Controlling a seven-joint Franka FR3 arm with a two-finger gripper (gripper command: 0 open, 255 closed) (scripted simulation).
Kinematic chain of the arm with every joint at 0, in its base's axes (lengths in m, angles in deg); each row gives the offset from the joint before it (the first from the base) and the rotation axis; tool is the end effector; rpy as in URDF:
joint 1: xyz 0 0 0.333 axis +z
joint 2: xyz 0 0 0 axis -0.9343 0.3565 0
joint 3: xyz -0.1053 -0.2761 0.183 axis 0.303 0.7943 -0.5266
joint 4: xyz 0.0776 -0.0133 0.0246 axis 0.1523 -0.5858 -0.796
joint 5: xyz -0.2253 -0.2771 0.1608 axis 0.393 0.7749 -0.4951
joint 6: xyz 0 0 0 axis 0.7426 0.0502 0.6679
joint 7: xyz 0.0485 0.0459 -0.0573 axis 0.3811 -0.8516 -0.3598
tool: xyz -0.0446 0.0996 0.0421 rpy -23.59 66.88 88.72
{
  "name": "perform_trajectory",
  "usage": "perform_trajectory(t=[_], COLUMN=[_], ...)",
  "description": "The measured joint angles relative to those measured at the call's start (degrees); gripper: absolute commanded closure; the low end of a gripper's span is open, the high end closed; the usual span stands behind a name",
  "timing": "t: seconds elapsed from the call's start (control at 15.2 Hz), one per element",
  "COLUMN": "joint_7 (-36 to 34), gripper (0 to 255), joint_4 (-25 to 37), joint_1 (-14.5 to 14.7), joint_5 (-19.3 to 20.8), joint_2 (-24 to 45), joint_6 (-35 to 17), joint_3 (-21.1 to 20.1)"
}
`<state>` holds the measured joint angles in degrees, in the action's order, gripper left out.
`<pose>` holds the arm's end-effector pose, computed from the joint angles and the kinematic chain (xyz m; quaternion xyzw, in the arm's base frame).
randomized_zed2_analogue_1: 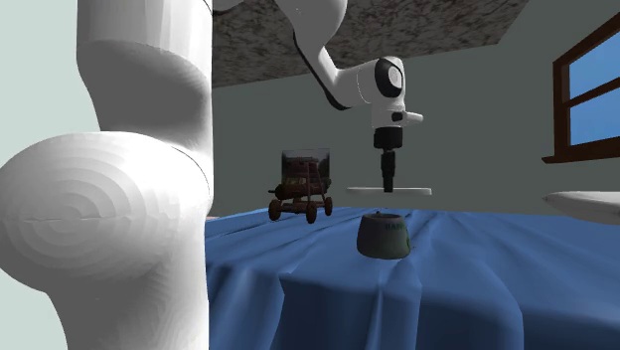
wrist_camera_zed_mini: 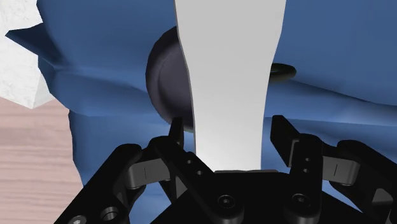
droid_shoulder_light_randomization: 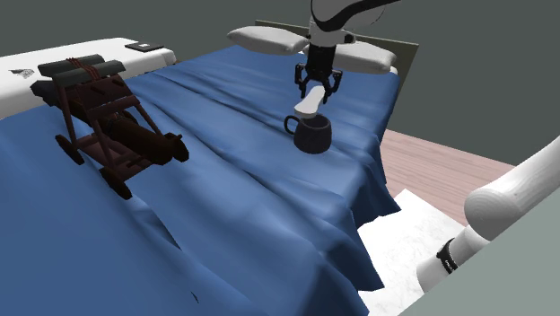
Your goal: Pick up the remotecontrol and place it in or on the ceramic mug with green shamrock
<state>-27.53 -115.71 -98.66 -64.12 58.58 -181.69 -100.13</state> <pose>0.5610 0.0116 0.5078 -0.8541 0.5200 -0.0006 0.0094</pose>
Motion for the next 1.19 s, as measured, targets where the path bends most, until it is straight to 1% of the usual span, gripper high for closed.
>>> perform_trajectory(t=[0.59,1.06,1.12,1.19], joint_7=[-0.8,-0.9,-0.9,-0.9], gripper=[255,255,0,0], joint_4=[-5.0,-5.2,-5.3,-5.2], joint_1=[0.3,0.2,0.2,0.2], joint_5=[1.1,1.3,1.3,1.3], joint_2=[1.9,2.3,2.3,2.3], joint_6=[-6.6,-7.3,-7.3,-7.3], joint_3=[-0.2,-0.1,-0.1,-0.1])
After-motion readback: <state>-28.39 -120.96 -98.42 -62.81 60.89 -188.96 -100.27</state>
